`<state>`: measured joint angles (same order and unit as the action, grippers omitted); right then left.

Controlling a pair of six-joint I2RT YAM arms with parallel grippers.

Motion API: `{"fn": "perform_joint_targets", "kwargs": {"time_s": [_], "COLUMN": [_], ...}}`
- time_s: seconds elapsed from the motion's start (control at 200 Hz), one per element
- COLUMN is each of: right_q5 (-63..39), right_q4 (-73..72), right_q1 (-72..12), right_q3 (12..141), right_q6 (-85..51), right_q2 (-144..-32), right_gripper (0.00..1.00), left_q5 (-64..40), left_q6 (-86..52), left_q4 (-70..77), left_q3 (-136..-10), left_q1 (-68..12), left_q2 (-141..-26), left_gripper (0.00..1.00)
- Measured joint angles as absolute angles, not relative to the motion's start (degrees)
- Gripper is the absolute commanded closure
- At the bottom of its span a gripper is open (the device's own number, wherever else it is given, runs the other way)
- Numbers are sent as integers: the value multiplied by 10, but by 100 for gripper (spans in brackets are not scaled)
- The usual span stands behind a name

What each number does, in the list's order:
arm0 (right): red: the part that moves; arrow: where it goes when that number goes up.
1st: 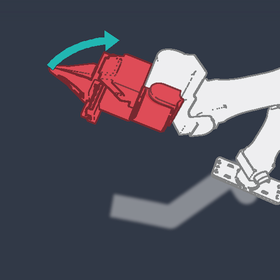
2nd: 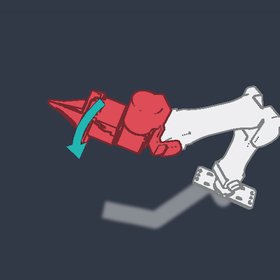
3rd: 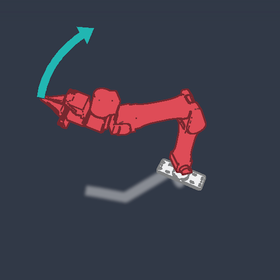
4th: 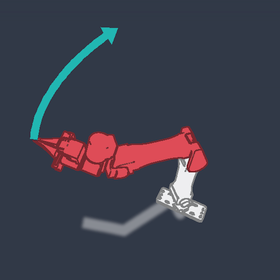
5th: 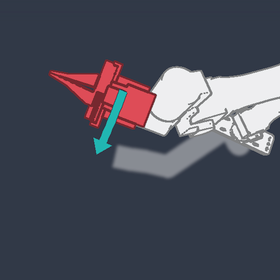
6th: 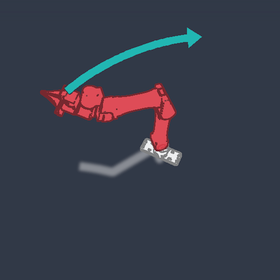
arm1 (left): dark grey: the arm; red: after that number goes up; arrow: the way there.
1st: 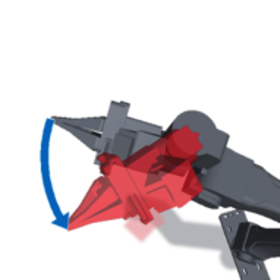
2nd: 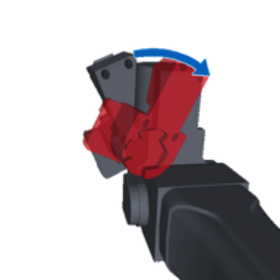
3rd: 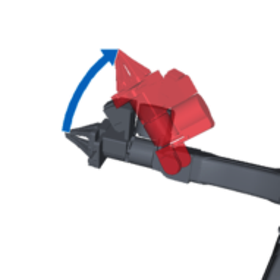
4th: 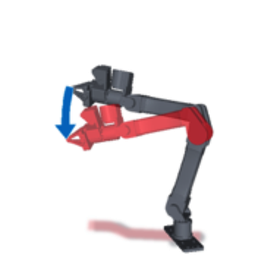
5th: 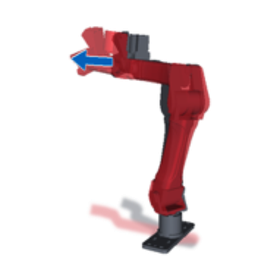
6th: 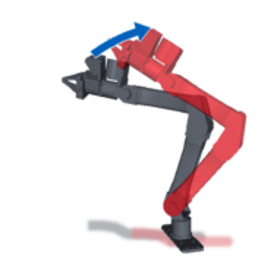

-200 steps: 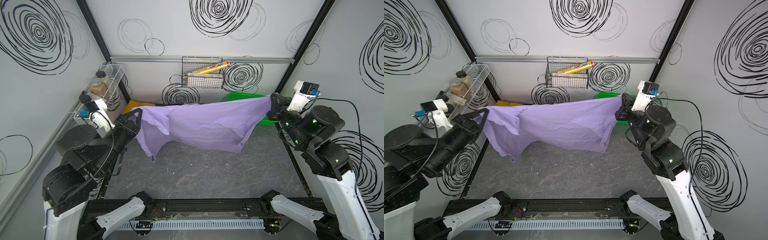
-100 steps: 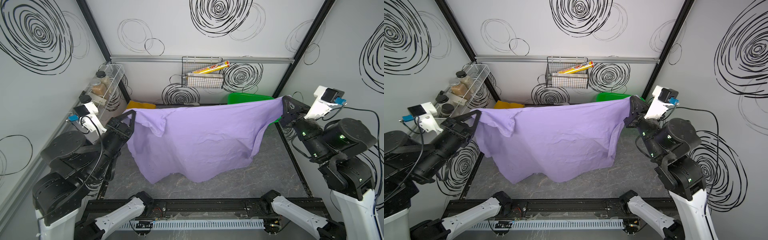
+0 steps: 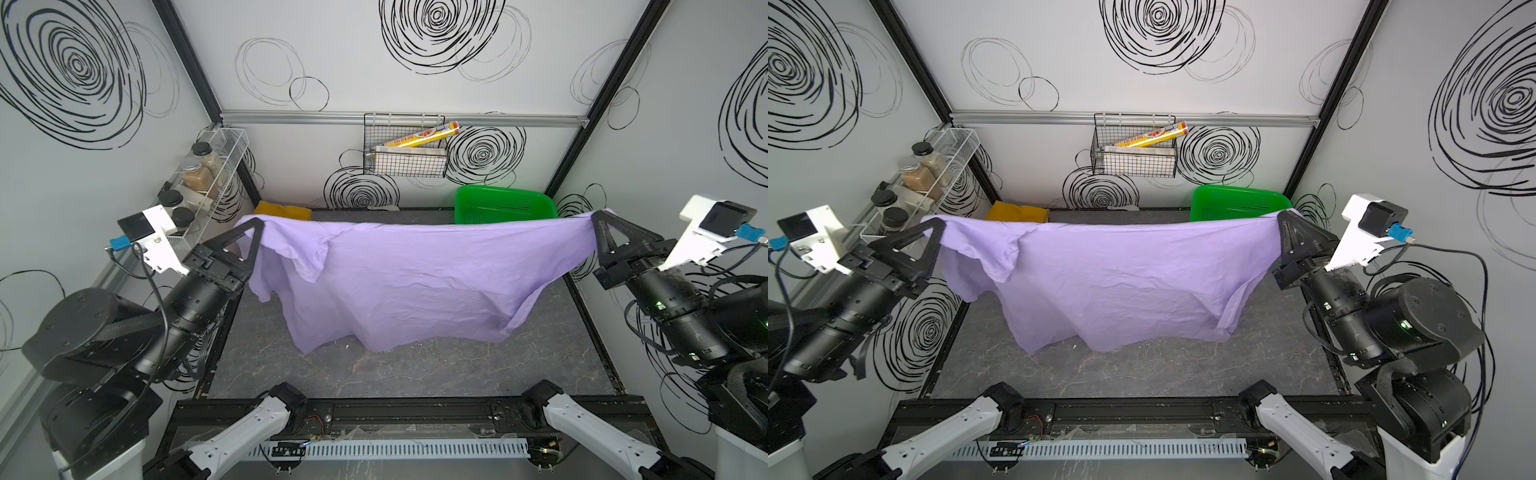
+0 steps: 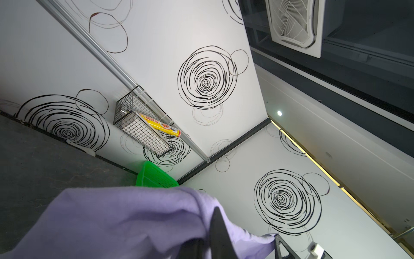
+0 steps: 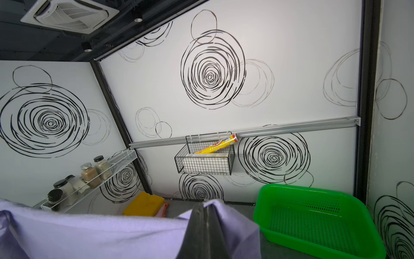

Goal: Fold and stack t-shirts
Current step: Flatten out the T-shirt at the center of the board.

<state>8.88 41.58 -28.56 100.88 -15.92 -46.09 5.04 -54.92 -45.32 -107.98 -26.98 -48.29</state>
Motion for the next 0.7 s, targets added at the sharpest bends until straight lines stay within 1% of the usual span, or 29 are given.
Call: {"fn": "perform_joint_targets", "kwargs": {"time_s": [0.145,0.27,0.38,0.446,0.496,0.591,0.656,0.701], "right_q5": [90,96,92,88,85,81,81,82], "right_q4": [434,428,408,396,383,385,388,390], "right_q1": [-286,-285,-285,-284,-284,-282,-281,-280], "right_q3": [1001,936,879,871,873,918,978,1026], "right_q6": [-167,-192,-214,-219,-219,-214,-208,-203], "right_q2": [-462,-482,-558,-622,-682,-782,-838,-868], "right_gripper": [100,100,100,100,100,100,100,100], "left_q5": [15,11,8,-8,-37,-75,-86,-95], "left_q6": [-548,-543,-536,-530,-528,-515,-499,-489], "left_q4": [-446,-399,-358,-333,-313,-289,-309,-326], "left_q3": [-1100,-1019,-913,-872,-860,-888,-980,-1075], "left_q1": [-241,-239,-237,-226,-201,-160,-144,-138], "left_q2": [-495,-491,-513,-555,-605,-719,-811,-875], "left_gripper": [100,100,100,100,100,100,100,100]}}
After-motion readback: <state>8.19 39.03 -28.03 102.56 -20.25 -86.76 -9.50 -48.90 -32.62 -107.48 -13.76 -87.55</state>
